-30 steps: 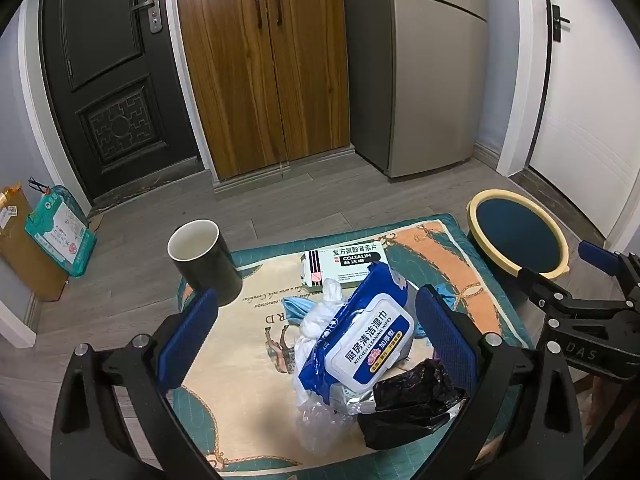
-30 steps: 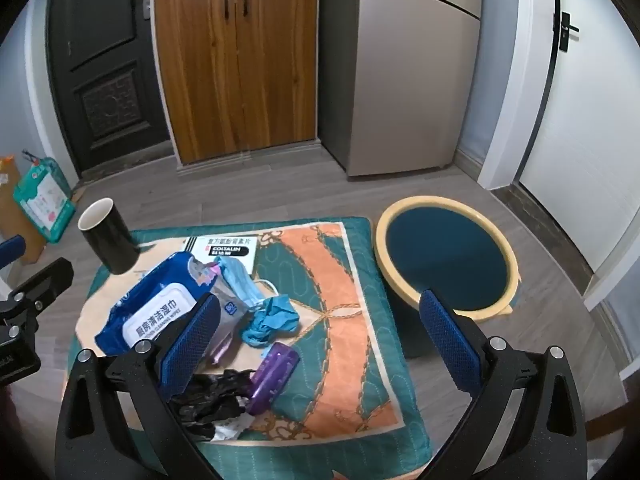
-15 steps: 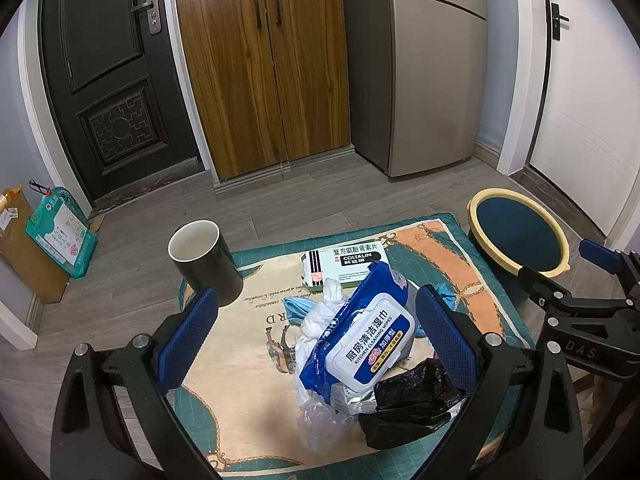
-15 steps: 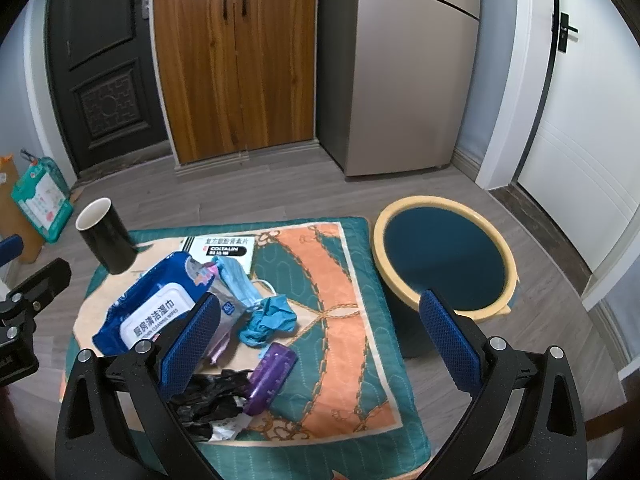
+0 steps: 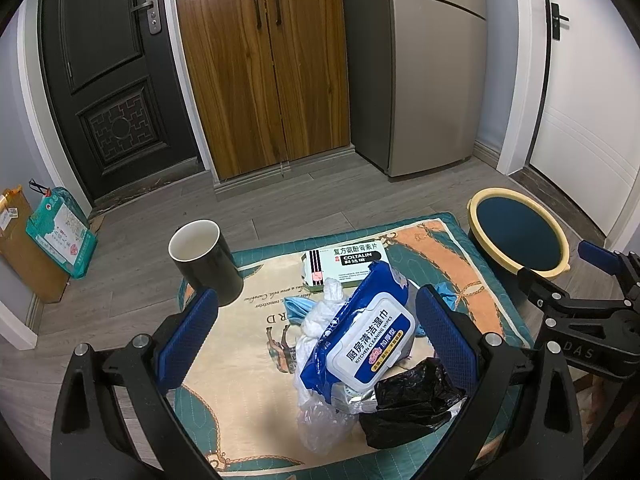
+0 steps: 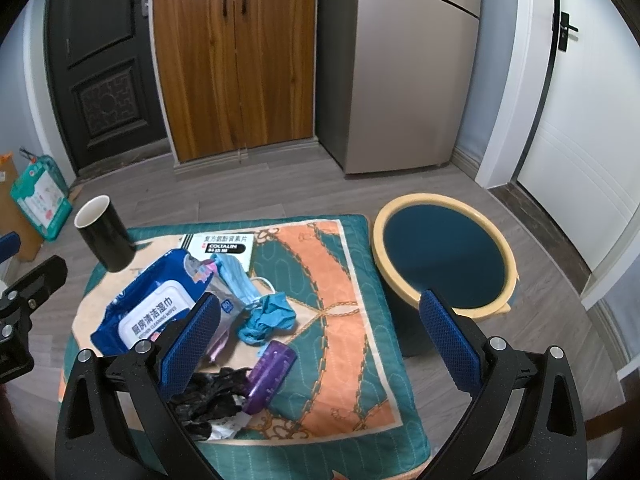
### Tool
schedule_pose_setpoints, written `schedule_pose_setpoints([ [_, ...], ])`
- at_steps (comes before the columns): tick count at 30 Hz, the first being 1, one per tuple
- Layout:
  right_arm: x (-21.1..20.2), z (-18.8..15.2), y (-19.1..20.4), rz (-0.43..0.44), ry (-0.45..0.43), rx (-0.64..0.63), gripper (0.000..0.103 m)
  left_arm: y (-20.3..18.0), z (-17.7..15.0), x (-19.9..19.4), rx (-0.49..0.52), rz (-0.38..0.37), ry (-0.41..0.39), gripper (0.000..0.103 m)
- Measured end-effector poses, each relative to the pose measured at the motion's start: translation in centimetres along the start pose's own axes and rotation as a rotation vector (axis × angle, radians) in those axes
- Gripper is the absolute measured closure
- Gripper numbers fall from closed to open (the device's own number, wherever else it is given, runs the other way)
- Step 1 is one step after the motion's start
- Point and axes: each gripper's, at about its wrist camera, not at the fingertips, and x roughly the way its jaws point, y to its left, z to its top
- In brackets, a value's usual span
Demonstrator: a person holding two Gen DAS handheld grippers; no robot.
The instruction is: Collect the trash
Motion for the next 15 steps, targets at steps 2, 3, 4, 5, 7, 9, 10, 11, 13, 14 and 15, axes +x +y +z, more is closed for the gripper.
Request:
schedule_pose_setpoints([
  [2,0.01,0.01,0.02,0.0,-0.001,0.0,0.004,-0.01,0.0,0.04,-0.001,0.0,0.001,0.006],
  [3,0.03,0.0,-0.01,0.0,-0.001,0.0,0.004,-0.03,0.0,0.05,-0.001,-0.001,0.001,0.006],
  [4,0.04,-0.01,-0.05,0.0,-0.001,0.0,0.004,-0.02,0.0,0.05,0.0,-0.001,0.003,0.006],
  [5,0.02,0.02,0.01,-0.001,0.0,0.001,0.004,-0.06,0.02,0.1,0.001,0.0,0.003,0.006],
  [7,0.05,0.0,-0.04,-0.002,-0.001,0.0,0.004,-0.03,0.03,0.1,0.001,-0.001,0.003,0.006],
  [9,0.03,0.0,-0.05,-0.001,0.0,0.001,0.004,-0.01,0.01,0.15,-0.001,-0.001,0.004,0.006],
  [10,0.05,-0.01,-0.07,-0.001,0.0,0.0,0.004,0.03,0.01,0.15,-0.001,-0.001,0.004,0.006],
  [11,0.04,0.0,-0.04,-0.001,0.0,0.0,0.004,0.03,-0.01,0.13,-0.002,0.0,0.003,0.006],
  [13,0.03,0.0,-0.03,-0.001,0.001,0.0,0.004,-0.04,-0.01,0.15,-0.001,0.0,0.003,0.006],
  [14,0.06,0.0,-0.05,-0.001,0.001,0.0,0.004,-0.04,-0.01,0.15,-0.001,0.0,0.003,0.006],
  [15,0.07,-0.03,-0.08,-0.001,0.002,0.001,0.004,-0.04,-0.01,0.15,0.0,0.0,0.003,0.006],
])
